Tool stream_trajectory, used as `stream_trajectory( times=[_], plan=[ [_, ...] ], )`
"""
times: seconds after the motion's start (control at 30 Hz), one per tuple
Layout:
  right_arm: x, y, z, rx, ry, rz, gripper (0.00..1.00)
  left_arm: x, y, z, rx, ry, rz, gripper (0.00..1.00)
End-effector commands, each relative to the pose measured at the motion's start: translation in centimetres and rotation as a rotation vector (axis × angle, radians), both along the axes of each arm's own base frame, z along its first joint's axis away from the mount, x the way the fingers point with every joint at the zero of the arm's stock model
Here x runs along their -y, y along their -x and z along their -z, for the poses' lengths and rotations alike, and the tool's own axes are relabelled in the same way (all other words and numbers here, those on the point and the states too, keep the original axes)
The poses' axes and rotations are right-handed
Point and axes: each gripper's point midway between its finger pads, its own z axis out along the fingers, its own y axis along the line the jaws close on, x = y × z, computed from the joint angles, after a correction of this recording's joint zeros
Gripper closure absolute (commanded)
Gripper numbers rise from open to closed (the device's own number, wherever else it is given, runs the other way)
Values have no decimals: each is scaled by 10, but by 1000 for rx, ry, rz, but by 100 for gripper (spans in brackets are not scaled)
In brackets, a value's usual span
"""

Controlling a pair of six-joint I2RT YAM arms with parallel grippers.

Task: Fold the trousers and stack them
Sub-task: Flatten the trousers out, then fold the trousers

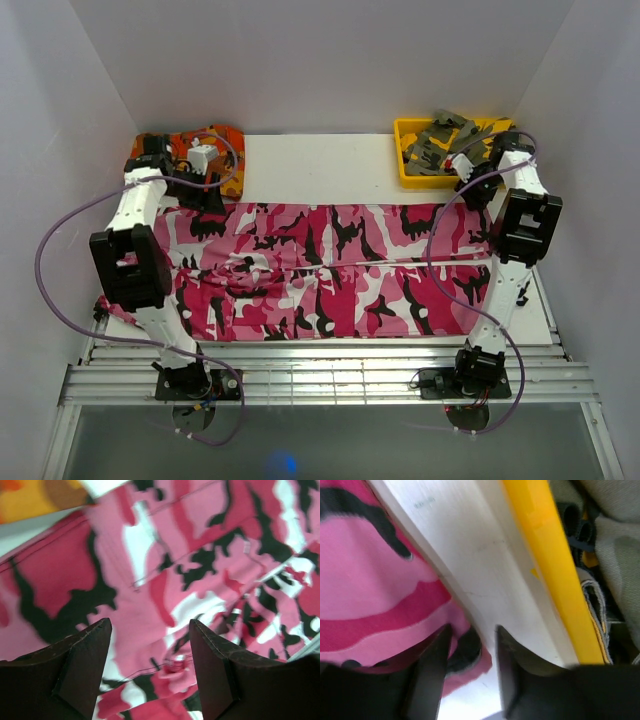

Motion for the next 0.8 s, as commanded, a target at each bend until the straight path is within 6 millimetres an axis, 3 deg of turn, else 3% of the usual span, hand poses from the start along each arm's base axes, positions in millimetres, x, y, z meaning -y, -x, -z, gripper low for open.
stream_trajectory(
  times=[0.0,0.07,0.1,0.17,0.37,0.47,0.6,0.77],
  plan=[
    [8,1,21,-10,79,-140,56,-67,-27,2,13,-118,-145,25],
    [9,6,28,-29,87,-142,74,-94,-31,8,-15,-156,-183,26],
    [10,8,29,-31,93,-143,80,-117,-41,11,-17,-173,-215,26],
    [9,8,25,-22,91,-140,92,-152,-40,20,-45,-252,-236,27],
    [5,-2,-3,73,77,-105,92,-230,-54,41,-25,-430,-248,30],
    [7,-1,-9,82,86,-94,92,-258,-66,46,-2,-514,-232,31],
    [5,5,-14,80,79,-82,92,-277,-80,55,20,-606,-152,31],
    [0,16,-14,66,61,-74,92,-287,-85,80,14,-654,-58,32]
  ],
)
